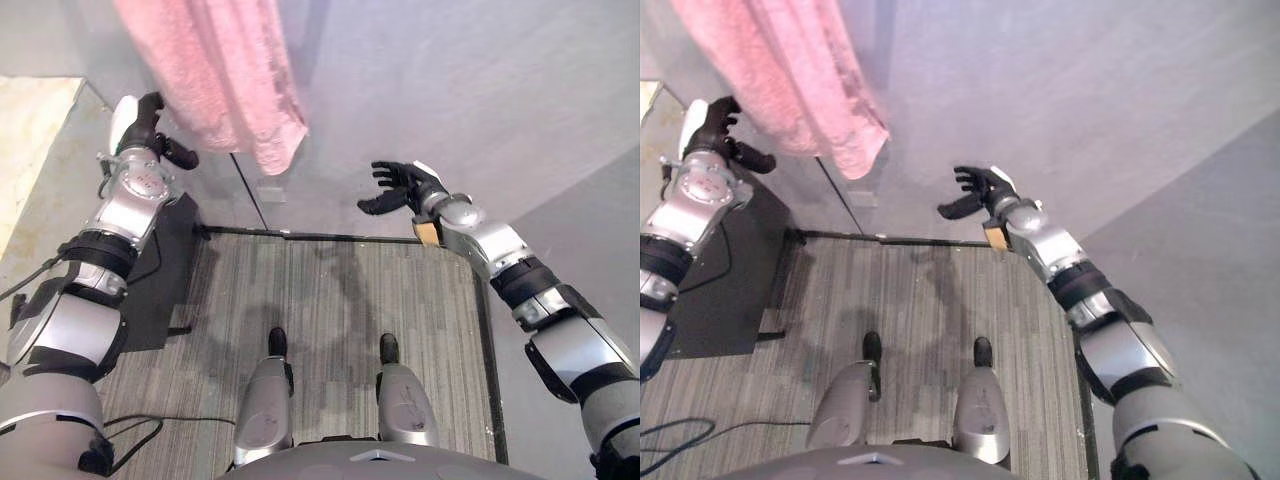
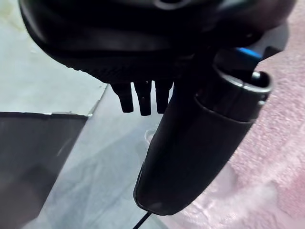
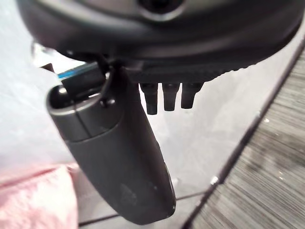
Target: Organize the bathroom.
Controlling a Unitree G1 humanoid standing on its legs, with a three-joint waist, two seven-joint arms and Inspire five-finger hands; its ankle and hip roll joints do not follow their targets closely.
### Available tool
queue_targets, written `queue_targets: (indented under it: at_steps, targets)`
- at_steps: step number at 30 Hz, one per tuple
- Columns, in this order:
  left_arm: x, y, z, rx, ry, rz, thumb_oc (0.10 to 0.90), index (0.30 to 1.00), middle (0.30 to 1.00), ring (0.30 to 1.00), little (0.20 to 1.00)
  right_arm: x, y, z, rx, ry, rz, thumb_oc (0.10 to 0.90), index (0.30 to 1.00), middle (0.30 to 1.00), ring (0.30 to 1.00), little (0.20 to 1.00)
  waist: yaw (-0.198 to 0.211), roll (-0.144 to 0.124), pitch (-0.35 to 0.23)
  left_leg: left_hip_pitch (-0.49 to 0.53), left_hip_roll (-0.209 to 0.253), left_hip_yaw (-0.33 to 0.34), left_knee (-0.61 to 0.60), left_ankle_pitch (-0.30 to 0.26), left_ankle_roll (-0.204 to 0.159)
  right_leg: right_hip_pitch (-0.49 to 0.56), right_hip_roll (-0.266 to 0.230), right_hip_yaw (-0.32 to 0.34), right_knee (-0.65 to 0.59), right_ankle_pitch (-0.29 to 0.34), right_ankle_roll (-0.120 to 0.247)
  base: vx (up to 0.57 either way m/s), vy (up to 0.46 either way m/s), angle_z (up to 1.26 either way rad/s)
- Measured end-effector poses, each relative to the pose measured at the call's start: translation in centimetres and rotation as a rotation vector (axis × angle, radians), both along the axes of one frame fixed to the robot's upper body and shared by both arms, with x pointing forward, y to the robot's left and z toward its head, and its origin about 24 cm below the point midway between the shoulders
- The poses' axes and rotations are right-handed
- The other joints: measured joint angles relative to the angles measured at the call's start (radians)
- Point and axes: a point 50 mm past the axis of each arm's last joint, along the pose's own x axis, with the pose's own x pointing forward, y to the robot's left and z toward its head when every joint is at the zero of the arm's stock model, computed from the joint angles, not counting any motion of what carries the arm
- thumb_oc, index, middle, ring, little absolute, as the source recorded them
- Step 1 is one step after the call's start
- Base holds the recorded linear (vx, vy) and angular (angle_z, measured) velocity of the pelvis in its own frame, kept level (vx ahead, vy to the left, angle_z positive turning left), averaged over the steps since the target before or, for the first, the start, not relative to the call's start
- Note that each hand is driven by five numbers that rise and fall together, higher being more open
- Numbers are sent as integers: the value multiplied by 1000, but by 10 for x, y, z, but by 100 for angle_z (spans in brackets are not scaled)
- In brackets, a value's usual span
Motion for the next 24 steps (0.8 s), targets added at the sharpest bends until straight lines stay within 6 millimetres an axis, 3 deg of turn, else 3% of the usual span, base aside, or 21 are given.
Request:
queue_targets:
  at_steps: [2,3,4,7,12,13,15,17,18,20,21,22,24]
  targets:
    - [-1,5,7,0,-17,13,800,900,900,900,900,0,2,1,10,-3,23,800,900,900,900,900,31,6,38,18,-4,4,0,-4,6,39,-5,-3,-41,14,12,106,-66,5]
    - [-3,12,8,-14,-19,40,800,900,900,900,900,0,2,1,11,-3,30,800,900,900,900,900,49,5,49,30,-1,1,1,-12,1,56,-1,-4,-52,35,47,118,-27,3]
    - [-4,17,6,-21,-14,56,800,900,900,900,900,0,3,2,12,-3,32,800,900,900,900,900,57,9,54,39,7,-2,1,-17,-5,64,7,-5,-53,38,58,164,6,-5]
    - [-13,41,1,-5,18,129,800,900,900,900,900,2,2,7,14,-16,35,800,900,900,900,900,69,11,56,64,43,-13,0,-34,-21,88,46,-5,-55,37,56,167,71,-9]
    - [-22,54,-7,-35,40,141,800,900,900,900,900,2,-9,11,23,-24,16,800,900,900,900,900,65,2,53,124,45,5,9,-72,-20,127,59,-5,-50,29,43,169,71,-20]
    - [-24,57,-4,-28,30,145,800,900,900,900,900,1,-9,9,37,-27,12,800,900,900,900,900,68,2,56,126,55,3,45,-119,15,60,63,-15,84,22,48,229,-17,-87]
    - [-35,70,-9,3,43,177,800,900,900,900,900,-7,1,-1,71,-10,51,800,900,900,900,900,87,-20,55,177,75,72,47,-136,10,-129,56,-6,406,1,30,126,-86,-92]
    - [-45,81,-22,-18,66,217,800,900,900,900,900,-17,3,-17,87,41,79,800,900,900,900,900,54,-43,39,209,67,72,50,-156,14,-127,64,46,332,-11,20,55,-135,-4]
    - [-59,91,-22,5,42,249,800,900,900,900,900,-21,6,-26,95,59,68,800,900,900,900,900,39,-69,13,182,76,55,64,-168,2,-166,131,121,252,-24,32,90,-142,29]
    - [-58,87,-17,1,13,225,800,900,900,900,900,-21,1,-30,84,78,43,800,900,900,900,900,33,-92,11,148,66,43,83,-173,-7,-198,142,100,276,-45,1,98,-91,41]
    - [-58,85,-24,-7,25,229,800,900,900,900,900,-21,-2,-31,85,83,33,800,900,900,900,900,41,-105,1,149,67,38,83,-179,-16,-178,151,90,253,-48,-10,40,-13,43]
    - [-58,82,-39,-26,61,237,800,900,900,900,900,-20,-7,-31,85,82,10,800,900,900,900,900,40,-72,1,150,88,4,73,-179,-26,-155,176,75,212,-9,-14,21,2,36]
    - [-55,79,-42,-7,82,230,800,900,900,900,900,-18,-12,-28,72,65,-9,800,900,900,900,900,41,-47,-8,159,113,-3,-19,-132,-15,-151,204,45,160,24,-34,32,21,26]
